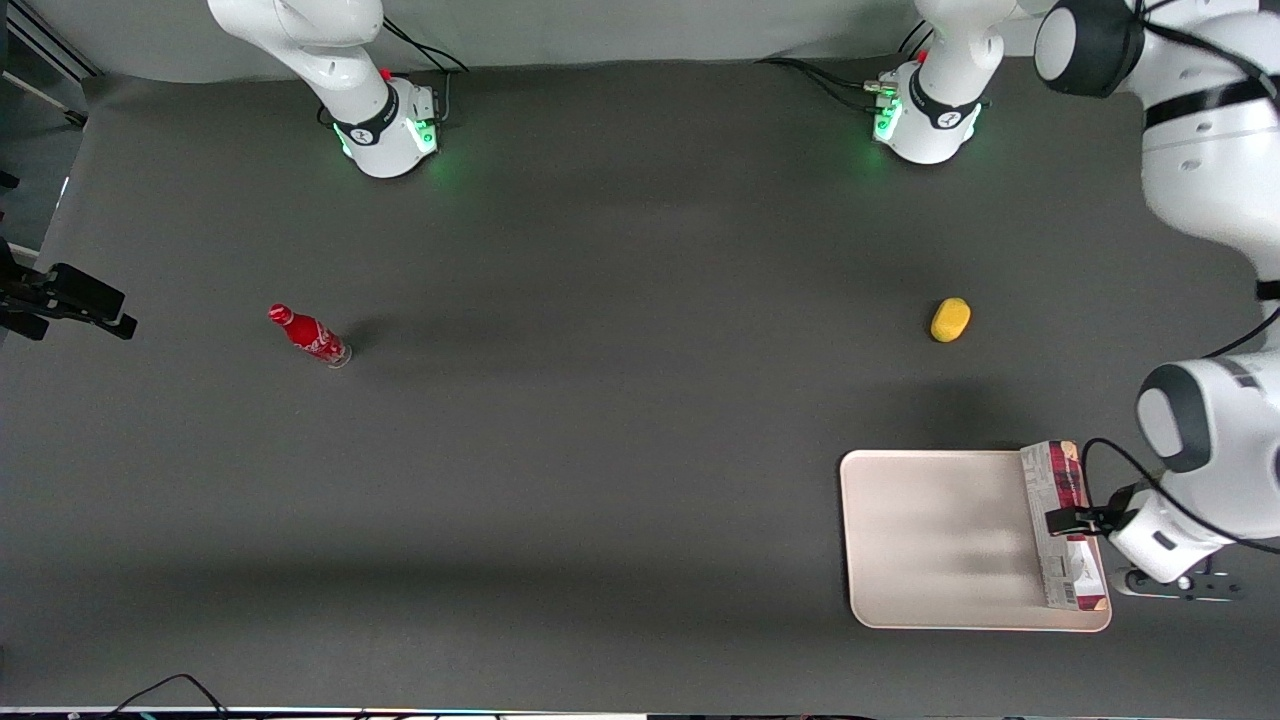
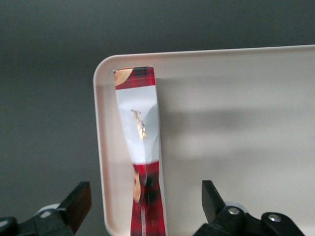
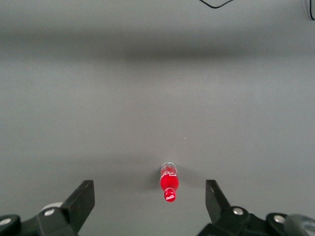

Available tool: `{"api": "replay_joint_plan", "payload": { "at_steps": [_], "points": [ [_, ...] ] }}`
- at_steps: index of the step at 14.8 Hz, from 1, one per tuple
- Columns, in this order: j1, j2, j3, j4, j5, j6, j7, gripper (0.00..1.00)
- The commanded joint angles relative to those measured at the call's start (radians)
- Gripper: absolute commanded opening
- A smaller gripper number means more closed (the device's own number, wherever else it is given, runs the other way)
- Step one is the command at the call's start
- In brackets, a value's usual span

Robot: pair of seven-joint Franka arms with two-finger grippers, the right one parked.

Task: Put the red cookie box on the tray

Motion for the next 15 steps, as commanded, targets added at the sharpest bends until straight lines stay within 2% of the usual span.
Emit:
{"api": "replay_joint_plan", "payload": {
  "at_steps": [1, 4, 6, 13, 15],
  "points": [
    [-0.022, -0.204, 0.0, -0.039, 0.004, -0.191, -0.027, 1.0],
    [-0.032, -0.346, -0.081, -0.04, 0.013, -0.415, -0.265, 1.0],
    [-0.031, -0.42, -0.096, -0.052, 0.015, -0.535, -0.3, 1.0],
    [-0.028, -0.812, -0.096, -0.408, 0.039, -0.534, -0.294, 1.0],
    [-0.029, -0.828, -0.098, -0.39, 0.039, -0.55, -0.297, 1.0]
  ]
}}
